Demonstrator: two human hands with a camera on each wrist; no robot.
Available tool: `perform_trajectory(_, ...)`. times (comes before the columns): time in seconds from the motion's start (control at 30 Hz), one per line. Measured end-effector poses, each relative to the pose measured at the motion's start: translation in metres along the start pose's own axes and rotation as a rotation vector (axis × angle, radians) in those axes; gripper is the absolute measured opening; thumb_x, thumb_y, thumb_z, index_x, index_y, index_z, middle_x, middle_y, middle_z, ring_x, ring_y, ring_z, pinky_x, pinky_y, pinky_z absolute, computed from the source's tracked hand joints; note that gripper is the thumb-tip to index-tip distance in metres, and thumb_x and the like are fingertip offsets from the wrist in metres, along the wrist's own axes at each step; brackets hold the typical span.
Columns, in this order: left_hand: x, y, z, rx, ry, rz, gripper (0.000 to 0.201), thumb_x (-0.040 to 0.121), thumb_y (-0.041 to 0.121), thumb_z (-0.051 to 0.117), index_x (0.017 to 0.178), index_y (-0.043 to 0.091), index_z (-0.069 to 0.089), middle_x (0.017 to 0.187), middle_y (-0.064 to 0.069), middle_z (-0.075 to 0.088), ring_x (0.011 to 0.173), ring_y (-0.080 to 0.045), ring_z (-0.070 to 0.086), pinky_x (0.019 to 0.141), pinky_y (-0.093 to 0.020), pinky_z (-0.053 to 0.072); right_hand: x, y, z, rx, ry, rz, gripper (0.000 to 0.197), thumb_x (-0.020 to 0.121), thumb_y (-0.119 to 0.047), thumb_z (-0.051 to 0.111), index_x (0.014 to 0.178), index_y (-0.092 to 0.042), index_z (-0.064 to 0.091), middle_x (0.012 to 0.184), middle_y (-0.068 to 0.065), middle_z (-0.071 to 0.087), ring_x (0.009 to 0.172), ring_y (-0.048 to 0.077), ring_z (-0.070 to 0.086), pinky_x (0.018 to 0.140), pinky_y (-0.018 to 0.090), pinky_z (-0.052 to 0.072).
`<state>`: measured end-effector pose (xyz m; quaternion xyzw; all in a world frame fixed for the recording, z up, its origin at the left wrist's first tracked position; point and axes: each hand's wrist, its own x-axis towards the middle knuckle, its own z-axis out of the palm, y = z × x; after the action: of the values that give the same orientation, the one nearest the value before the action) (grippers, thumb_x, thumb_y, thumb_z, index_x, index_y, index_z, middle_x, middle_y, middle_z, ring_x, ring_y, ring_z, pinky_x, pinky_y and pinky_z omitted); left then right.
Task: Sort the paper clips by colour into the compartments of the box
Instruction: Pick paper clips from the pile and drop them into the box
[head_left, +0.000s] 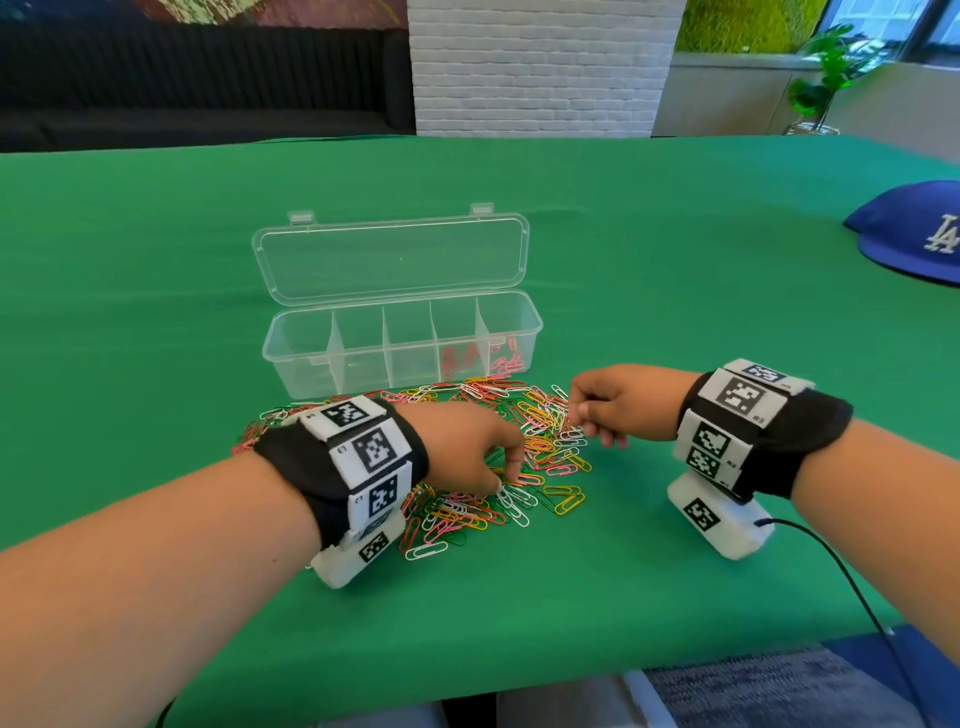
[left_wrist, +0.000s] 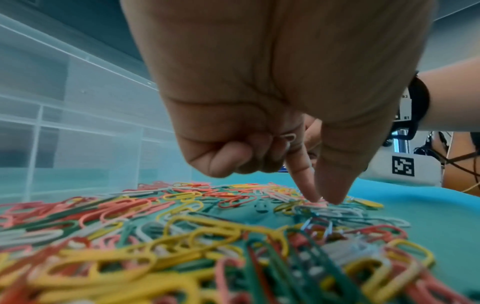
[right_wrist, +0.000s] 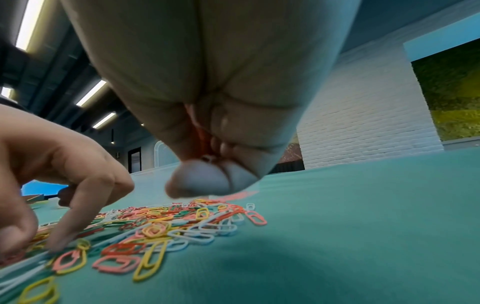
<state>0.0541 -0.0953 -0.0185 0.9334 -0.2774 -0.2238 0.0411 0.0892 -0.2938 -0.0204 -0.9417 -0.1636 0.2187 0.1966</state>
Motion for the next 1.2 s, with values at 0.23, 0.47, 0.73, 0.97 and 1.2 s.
perform_trajectory(0.23, 0.003, 0.0, 0.006, 0.058, 0.052, 0.04, 0.006, 0.085, 0.032, 0.063, 0.09, 0.03, 0.06, 0.099, 0.004, 0.062, 0.092, -0.017, 0.055, 0.08, -0.031, 0.047, 0.007, -0.019, 0.006, -0.182, -0.026, -0.046, 0.028, 0.095, -0.009, 0.036, 0.102, -0.023, 0.06, 0.07, -0.002, 0.05, 0.069, 0.017, 0.046, 0.068, 0.029, 0.04)
perform_trajectory(0.47, -0.008, -0.01, -0.001, -0.104, 0.097, -0.002, 0.007, 0.084, 0.032, 0.067, 0.087, 0.026, 0.065, 0.075, 0.013, 0.053, 0.068, 0.001, 0.047, 0.059, -0.02, 0.034, 0.016, -0.036, 0.019, -0.364, -0.062, -0.215, 0.031, 0.087, -0.026, 0.06, 0.119, -0.03, 0.059, 0.061, -0.007, 0.04, 0.054, 0.001, 0.037, 0.052, 0.017, 0.03)
perform_trajectory(0.73, -0.017, -0.025, -0.007, -0.426, 0.145, -0.077, 0.014, 0.085, 0.028, 0.067, 0.077, 0.024, 0.057, 0.061, 0.011, 0.045, 0.046, 0.005, 0.042, 0.049, -0.01, 0.032, 0.018, -0.035, 0.02, -0.42, 0.013, -0.236, 0.011, 0.088, -0.026, 0.059, 0.096, -0.022, 0.064, 0.063, -0.012, 0.042, 0.059, 0.004, 0.041, 0.051, 0.016, 0.027)
perform_trajectory(0.97, -0.022, -0.03, 0.0, -0.975, 0.108, -0.127, 0.021, 0.091, -0.002, 0.053, 0.075, 0.011, 0.046, 0.062, -0.001, 0.056, 0.046, -0.004, 0.052, 0.051, -0.018, 0.049, 0.013, -0.04, 0.022, -0.448, -0.001, -0.243, 0.011, 0.09, -0.023, 0.05, 0.094, -0.023, 0.06, 0.067, -0.013, 0.043, 0.071, 0.014, 0.046, 0.065, 0.024, 0.034)
perform_trajectory(1.2, -0.023, -0.033, 0.002, -1.216, 0.09, -0.177, 0.024, 0.093, -0.006, 0.04, 0.094, 0.014, 0.054, 0.064, -0.004, 0.048, 0.044, -0.007, 0.046, 0.046, -0.019, 0.046, 0.008, -0.04, 0.025, -0.43, -0.111, -0.215, 0.009, 0.079, -0.021, 0.062, 0.08, -0.026, 0.055, 0.066, -0.01, 0.047, 0.066, 0.013, 0.048, 0.058, 0.021, 0.038)
